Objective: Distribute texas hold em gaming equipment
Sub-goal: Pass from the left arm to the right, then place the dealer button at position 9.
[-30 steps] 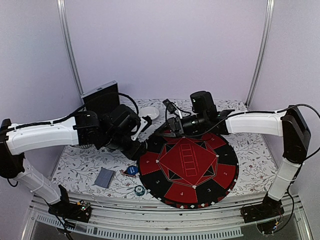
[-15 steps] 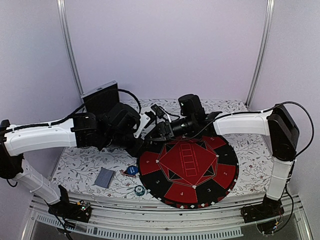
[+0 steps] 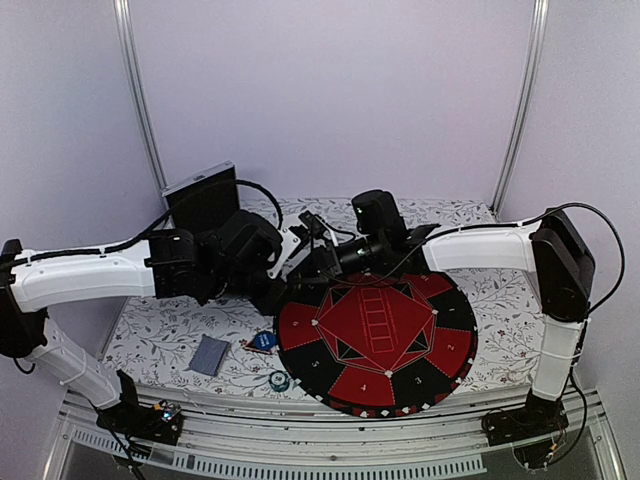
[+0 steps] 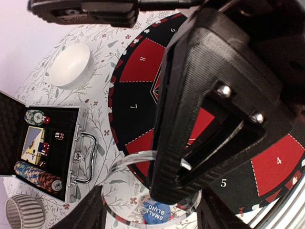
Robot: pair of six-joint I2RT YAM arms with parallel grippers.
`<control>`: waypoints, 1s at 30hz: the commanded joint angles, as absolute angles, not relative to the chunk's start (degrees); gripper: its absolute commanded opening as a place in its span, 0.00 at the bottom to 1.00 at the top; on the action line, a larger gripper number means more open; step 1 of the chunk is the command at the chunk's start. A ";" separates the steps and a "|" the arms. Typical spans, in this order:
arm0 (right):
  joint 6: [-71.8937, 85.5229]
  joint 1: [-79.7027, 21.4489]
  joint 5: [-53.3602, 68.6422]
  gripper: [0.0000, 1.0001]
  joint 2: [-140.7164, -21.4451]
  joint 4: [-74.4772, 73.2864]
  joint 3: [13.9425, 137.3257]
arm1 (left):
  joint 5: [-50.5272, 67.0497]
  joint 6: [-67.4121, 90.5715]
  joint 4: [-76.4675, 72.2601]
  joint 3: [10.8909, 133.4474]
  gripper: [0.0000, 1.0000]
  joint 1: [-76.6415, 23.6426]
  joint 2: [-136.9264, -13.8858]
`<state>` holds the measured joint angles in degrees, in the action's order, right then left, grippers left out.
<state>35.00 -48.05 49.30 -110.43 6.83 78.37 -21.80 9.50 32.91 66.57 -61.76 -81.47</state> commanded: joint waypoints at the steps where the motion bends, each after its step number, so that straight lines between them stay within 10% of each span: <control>1: 30.89 -46.62 46.28 0.02 -109.47 5.20 78.08 | -20.74 10.36 31.32 66.10 0.53 -62.46 -80.45; 6: 29.91 -41.99 44.13 0.01 -106.59 4.07 74.82 | -22.64 11.76 32.39 65.94 0.98 -62.30 -80.61; 30: 24.55 -15.41 40.97 0.02 -121.70 -1.93 77.22 | -20.05 16.91 36.47 62.86 0.98 -57.09 -82.52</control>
<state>25.63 -15.57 39.59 -119.33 -1.06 74.70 -21.04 15.59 35.53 63.66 -58.46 -82.26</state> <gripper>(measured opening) 0.094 0.982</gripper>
